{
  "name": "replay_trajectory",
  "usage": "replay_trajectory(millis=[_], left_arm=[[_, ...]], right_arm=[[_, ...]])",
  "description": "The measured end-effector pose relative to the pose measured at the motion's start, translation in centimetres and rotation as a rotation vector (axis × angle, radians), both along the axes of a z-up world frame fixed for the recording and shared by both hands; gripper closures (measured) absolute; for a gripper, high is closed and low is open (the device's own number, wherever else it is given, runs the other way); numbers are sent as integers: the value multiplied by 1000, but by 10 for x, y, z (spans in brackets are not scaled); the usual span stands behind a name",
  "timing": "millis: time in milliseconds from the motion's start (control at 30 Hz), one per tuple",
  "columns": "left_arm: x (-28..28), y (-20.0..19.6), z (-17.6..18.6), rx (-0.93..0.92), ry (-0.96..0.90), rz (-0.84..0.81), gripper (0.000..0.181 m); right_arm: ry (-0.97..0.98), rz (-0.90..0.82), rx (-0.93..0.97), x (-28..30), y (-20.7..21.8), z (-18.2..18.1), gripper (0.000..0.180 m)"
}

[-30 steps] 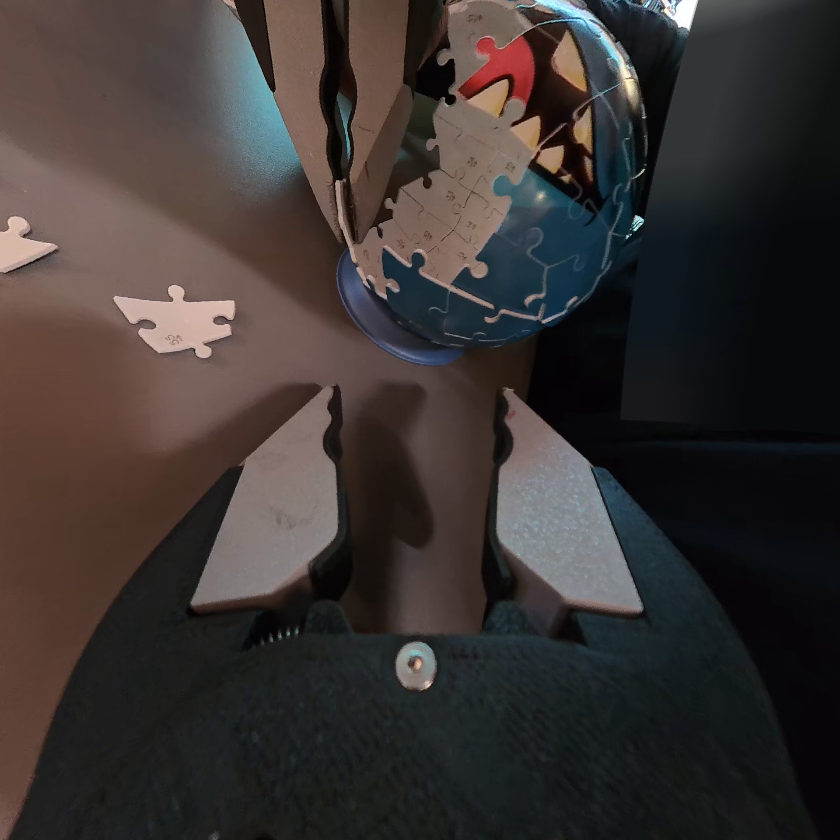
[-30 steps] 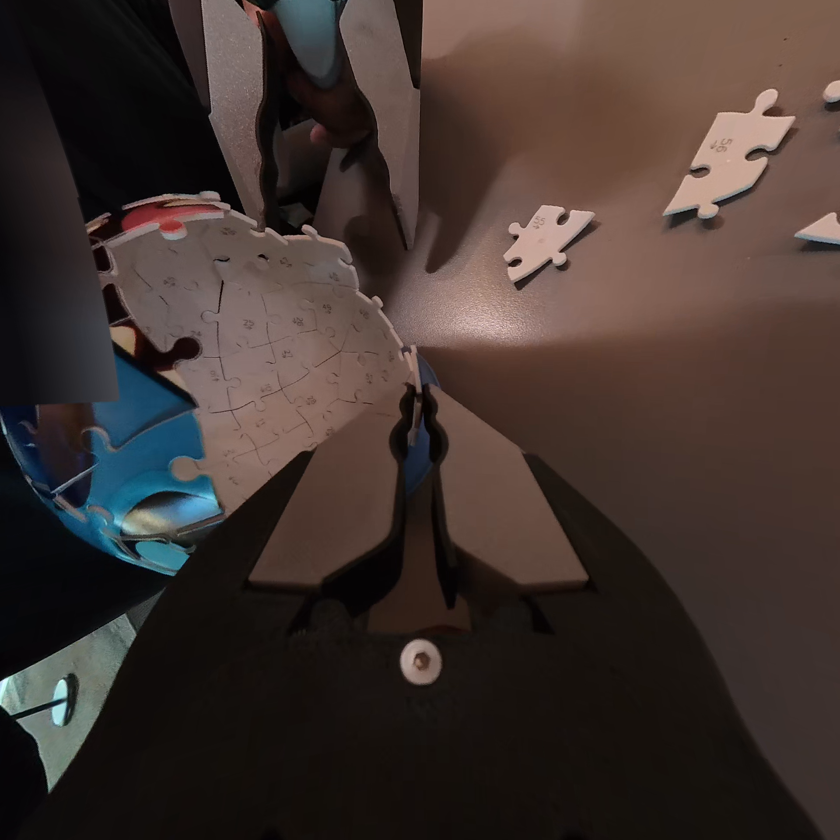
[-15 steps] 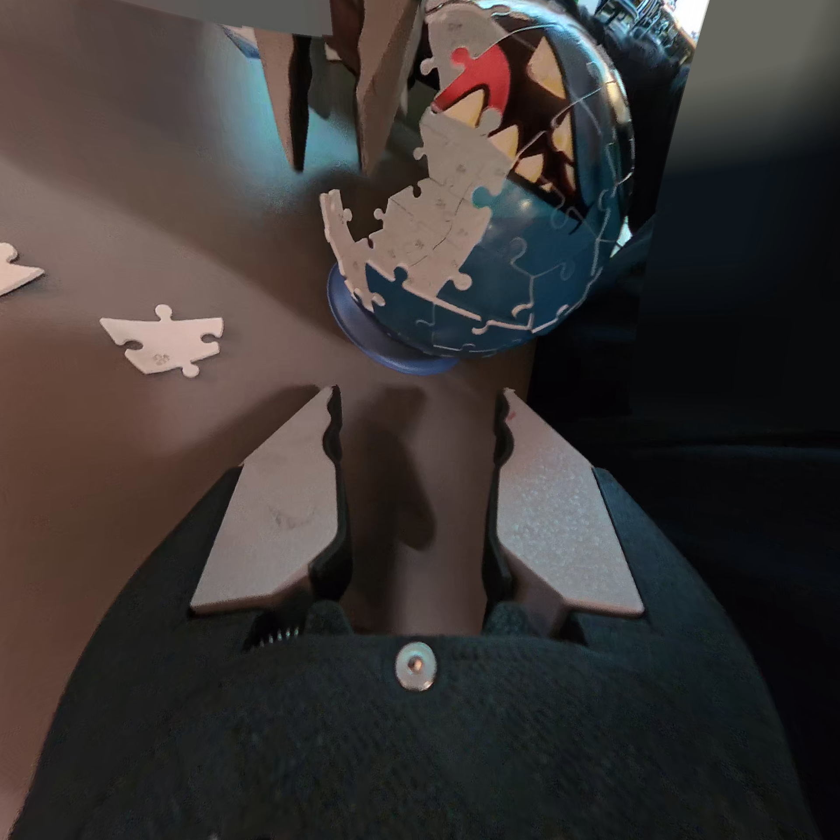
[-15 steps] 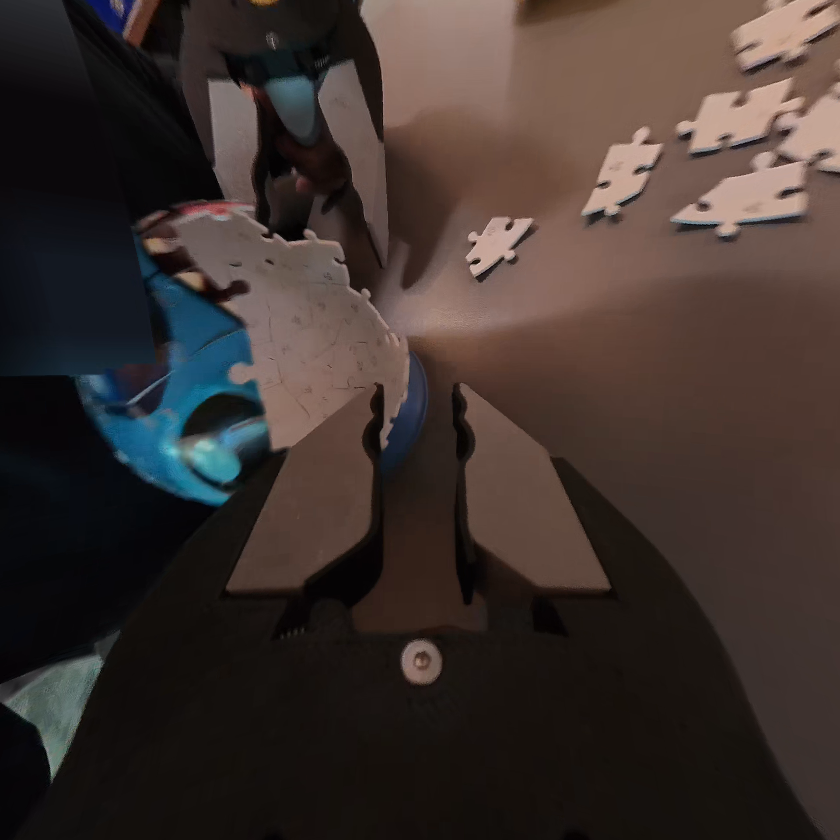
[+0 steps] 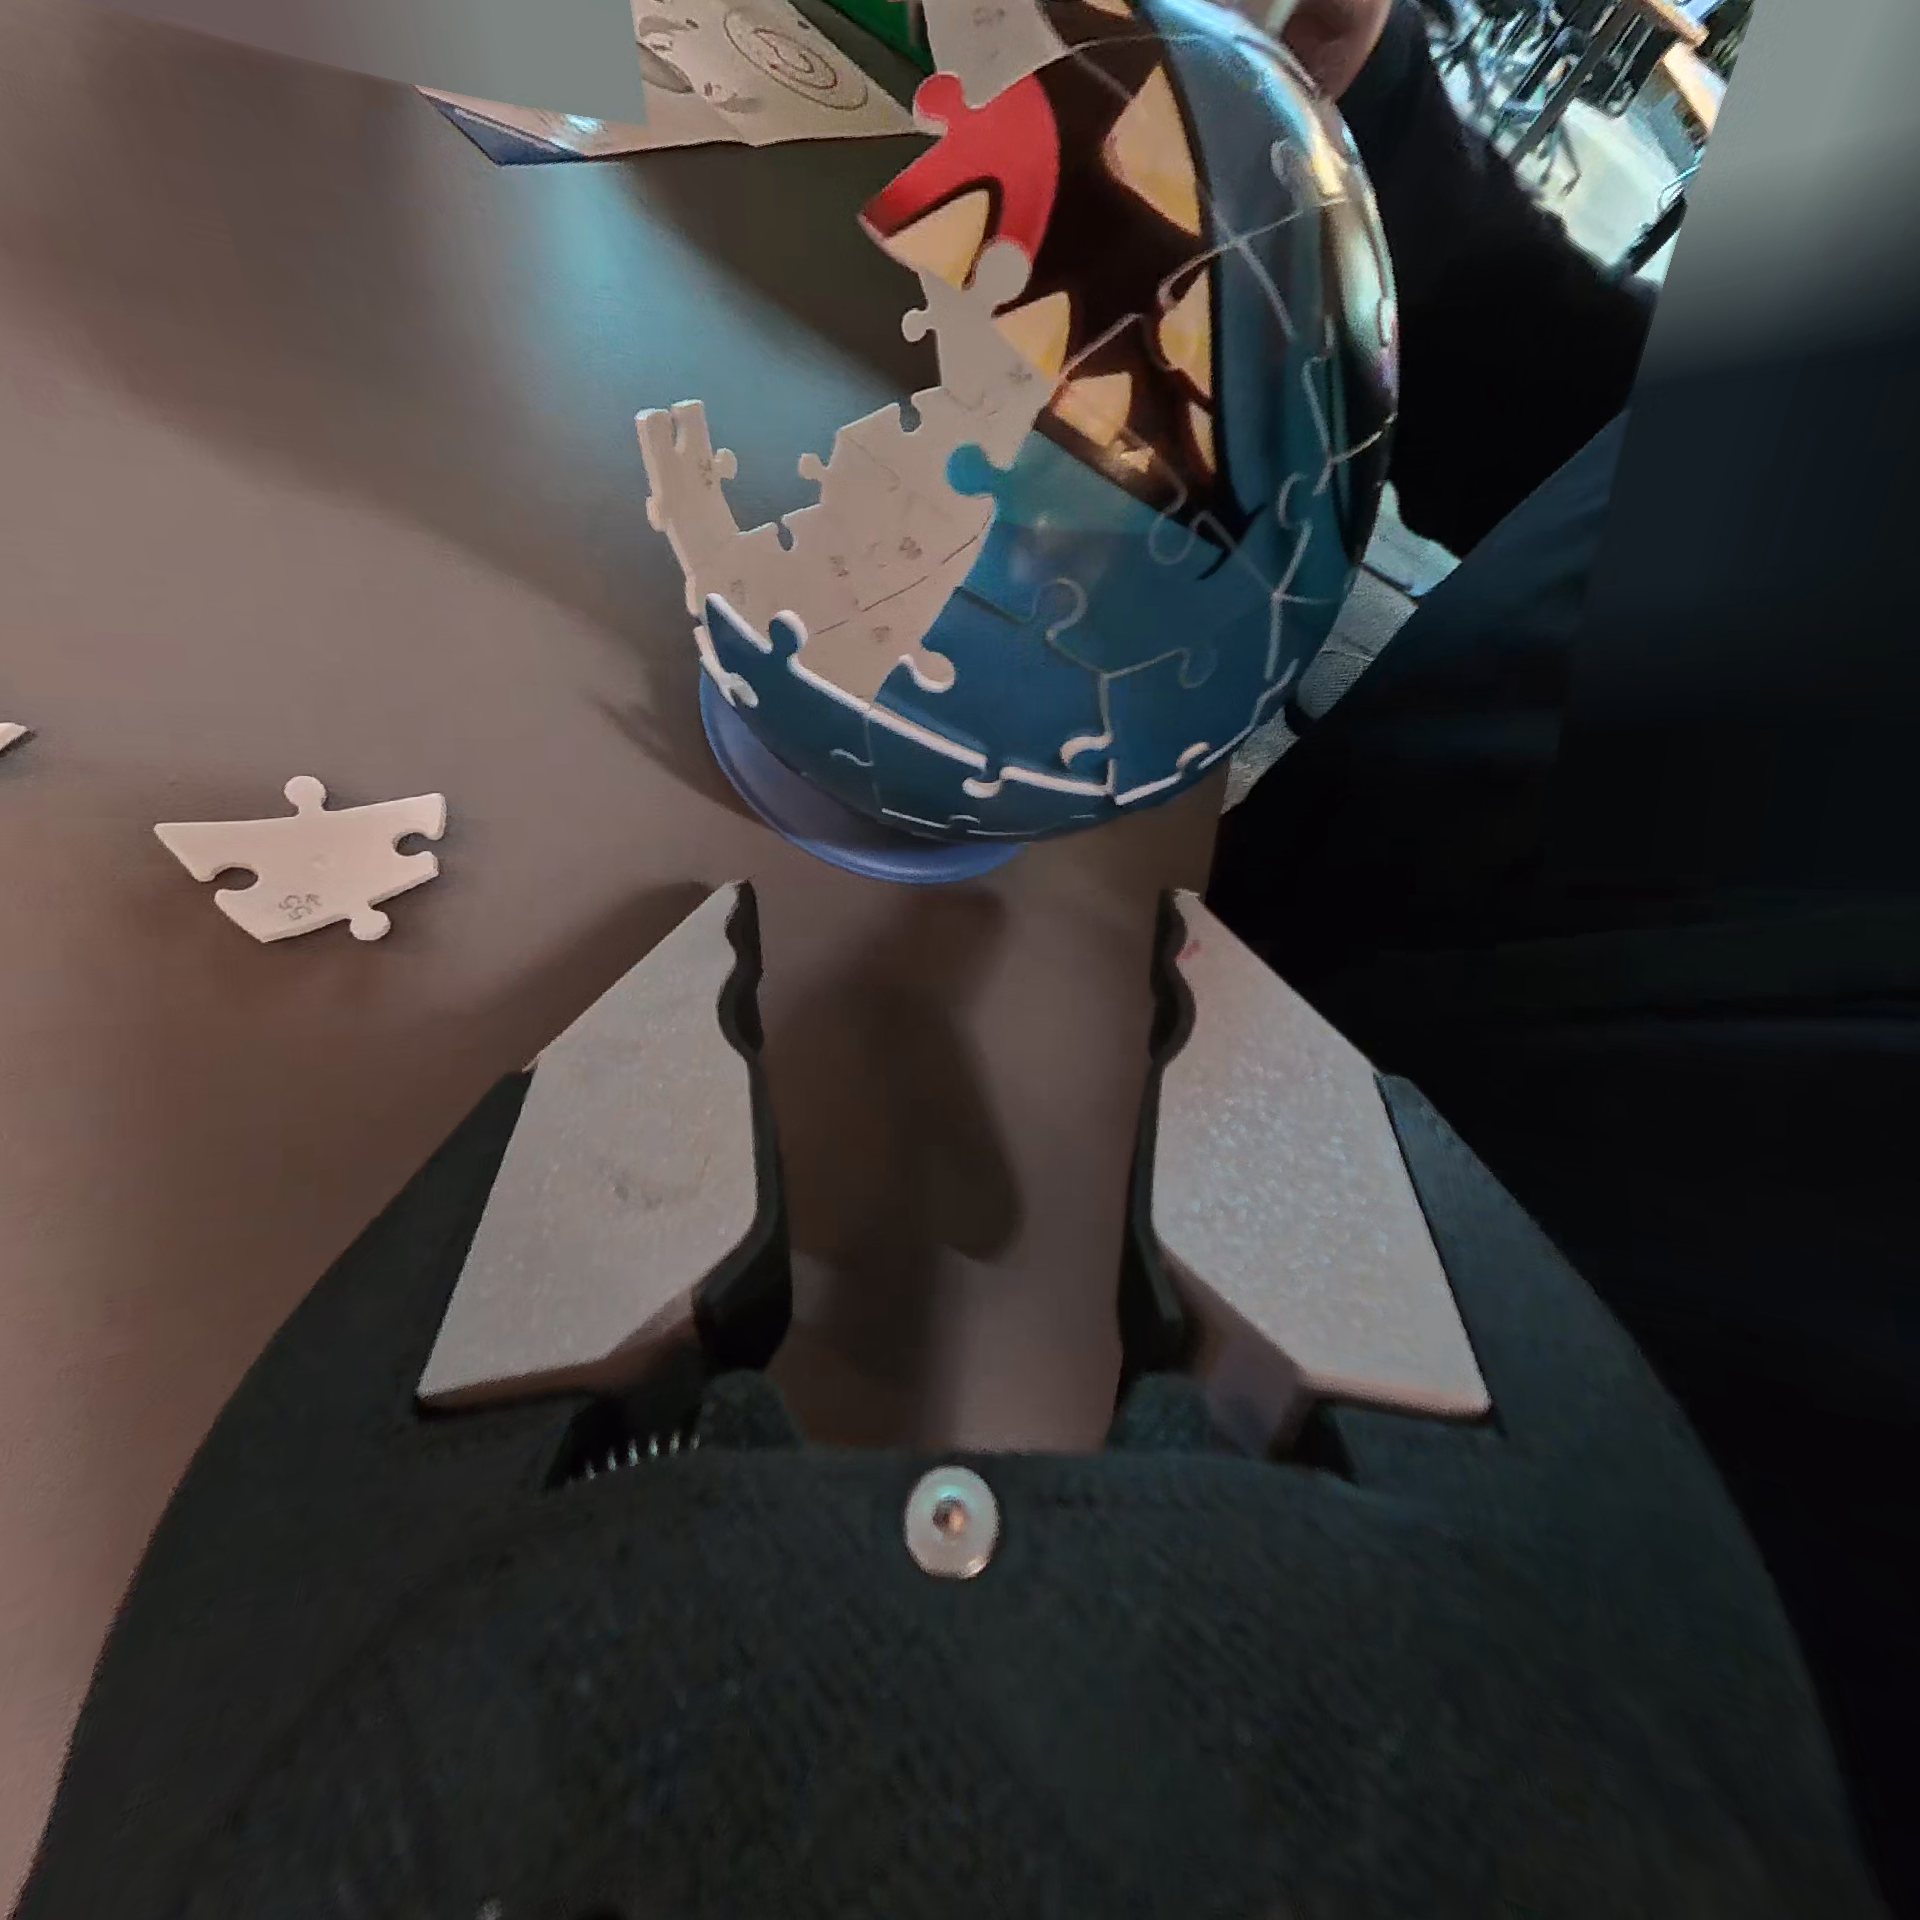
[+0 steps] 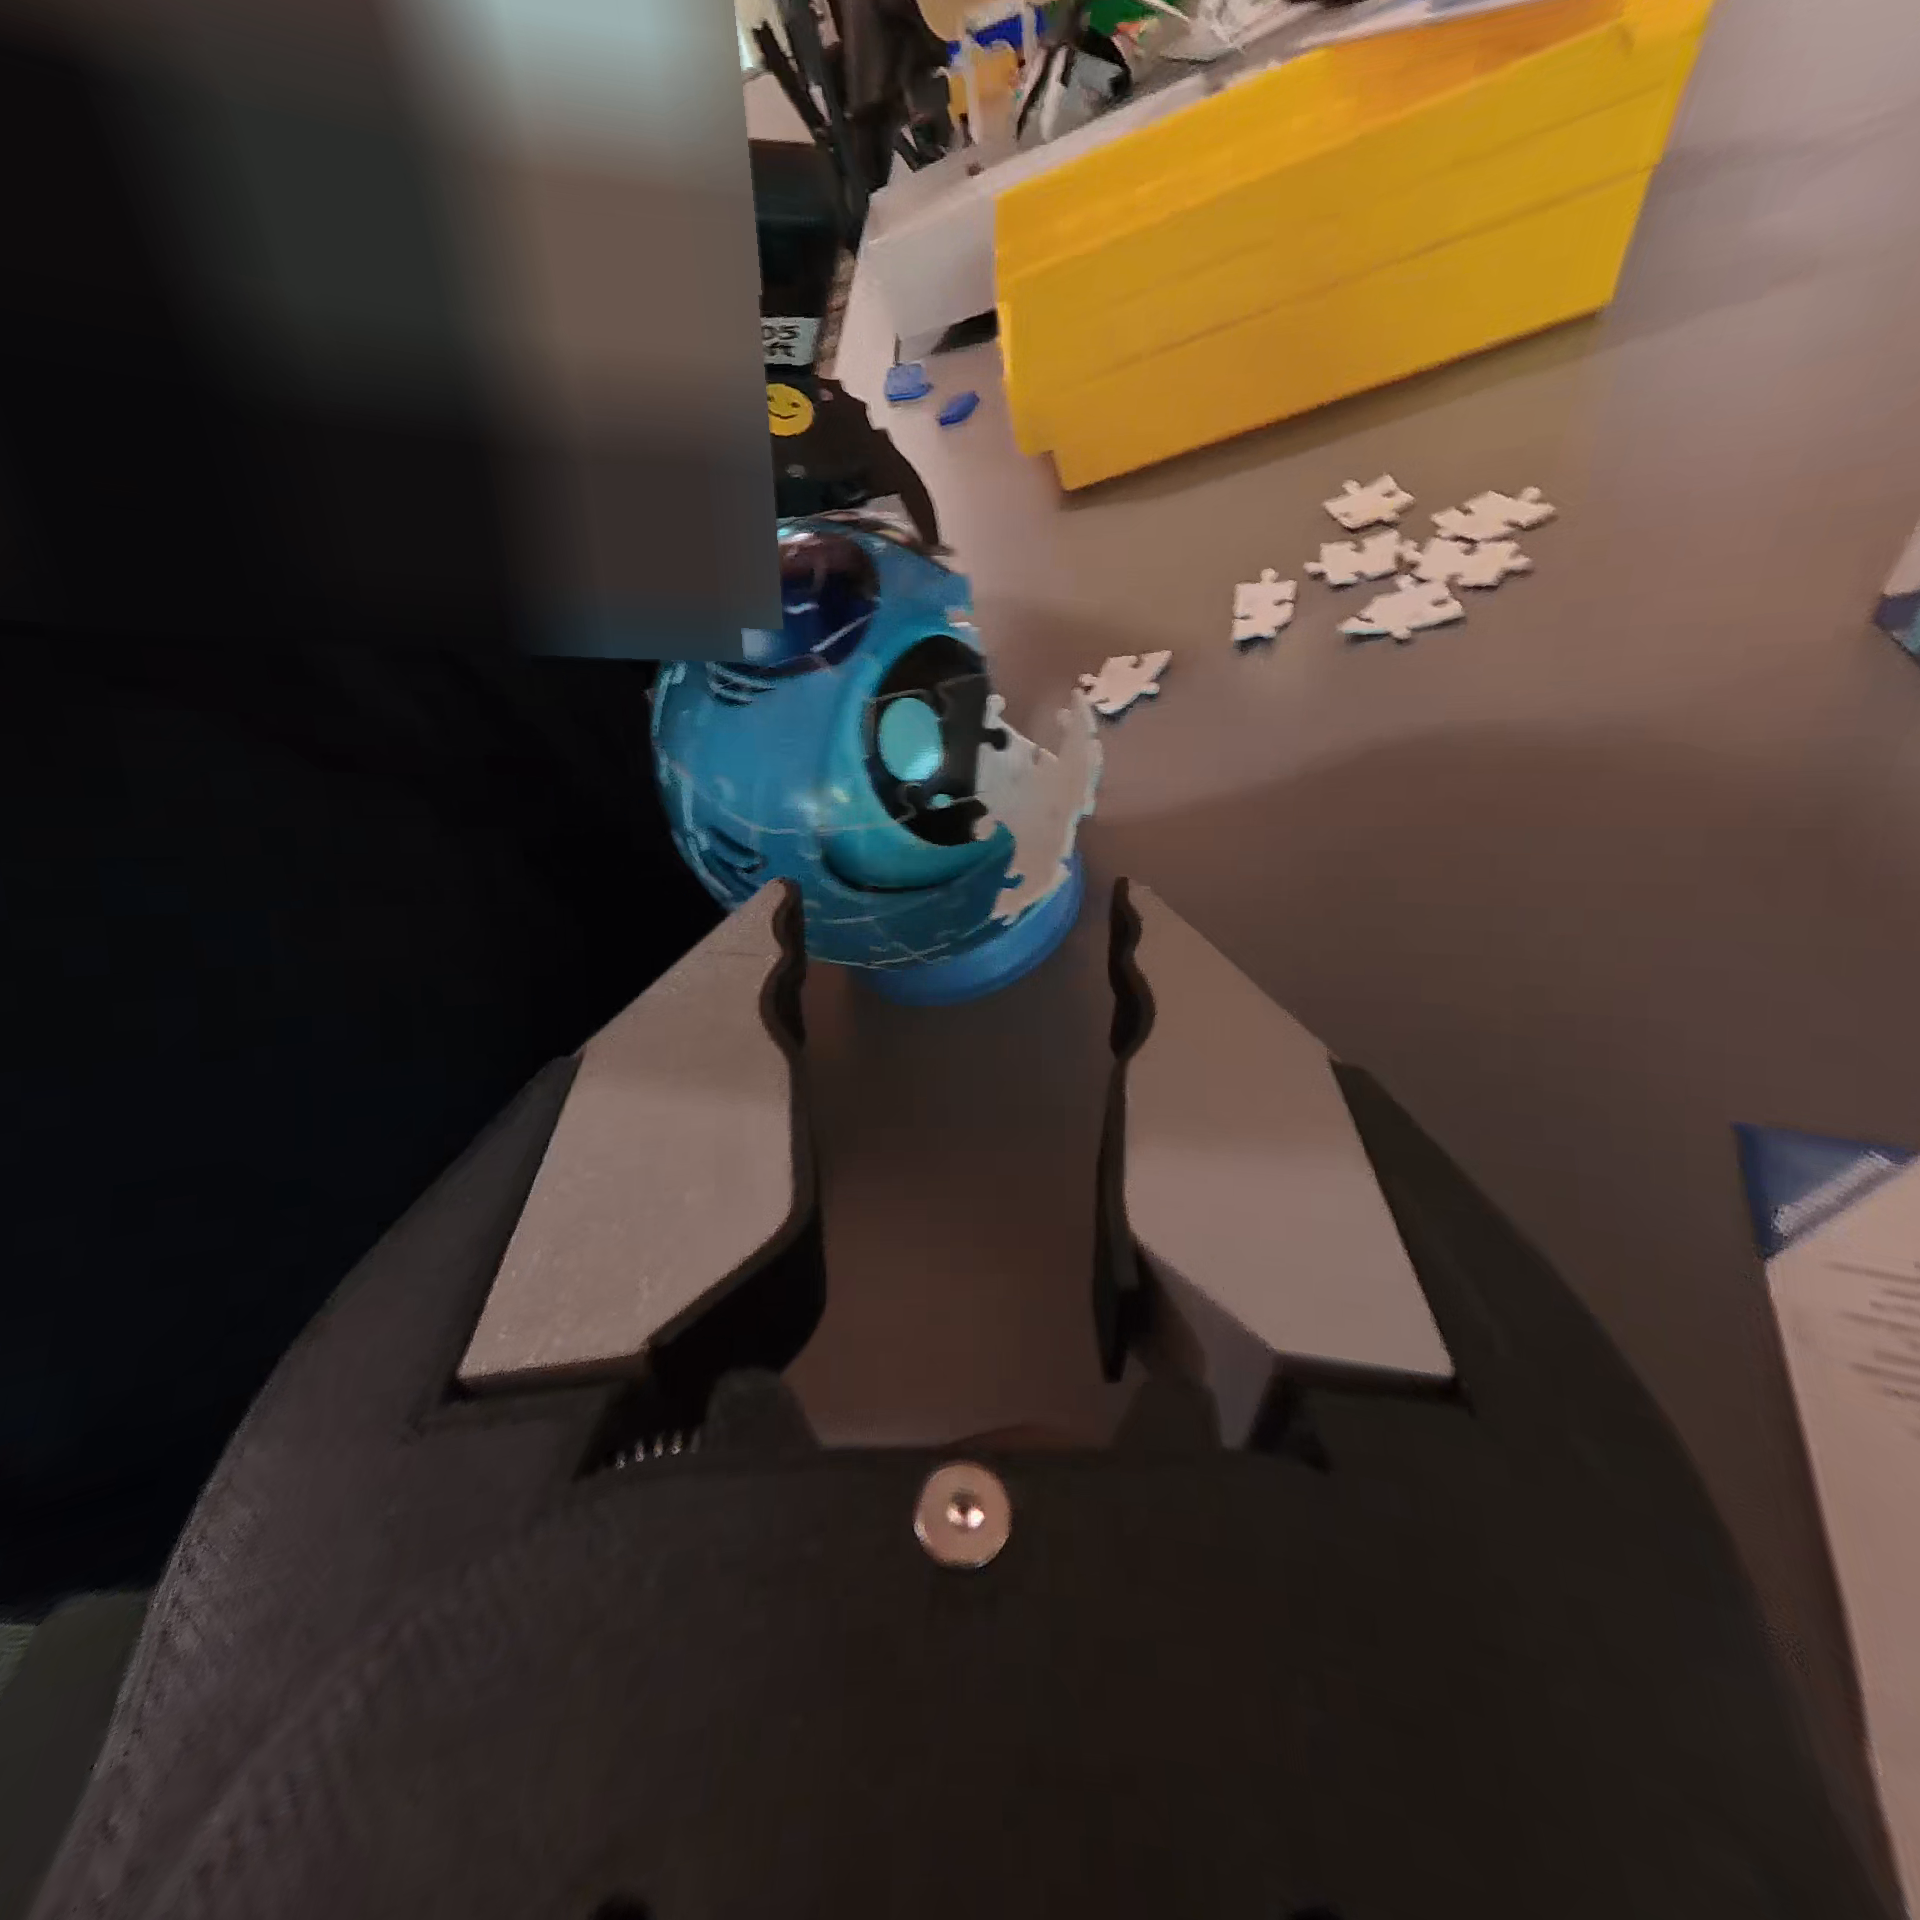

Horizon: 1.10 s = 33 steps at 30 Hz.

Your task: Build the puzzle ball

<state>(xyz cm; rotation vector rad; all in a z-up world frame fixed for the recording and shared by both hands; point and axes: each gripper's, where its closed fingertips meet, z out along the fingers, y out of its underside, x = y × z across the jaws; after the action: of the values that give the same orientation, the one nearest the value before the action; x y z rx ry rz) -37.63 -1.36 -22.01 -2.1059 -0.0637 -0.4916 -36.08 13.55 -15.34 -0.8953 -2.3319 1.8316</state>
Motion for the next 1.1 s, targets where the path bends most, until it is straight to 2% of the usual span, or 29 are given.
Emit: replay_trajectory(millis=[100, 233, 500, 733, 1100], left_arm=[[-8, 0, -6, -34, 85, 18, 102], [-11, 5, -13, -59, 198, -10, 93], [-8, 16, -9, -21, 222, -69, 91], [3, 21, -8, -6, 246, -105, 104], [0, 23, -5, 6, 205, -59, 106]], right_arm=[[58, 2, 56, 12, -16, -6, 114], [119, -77, 103, 17, -36, -13, 106], [276, -227, 281, 14, -51, -19, 94], [276, -172, 299, 12, -62, -29, 90], [272, -154, 267, 8, -59, -25, 89]])
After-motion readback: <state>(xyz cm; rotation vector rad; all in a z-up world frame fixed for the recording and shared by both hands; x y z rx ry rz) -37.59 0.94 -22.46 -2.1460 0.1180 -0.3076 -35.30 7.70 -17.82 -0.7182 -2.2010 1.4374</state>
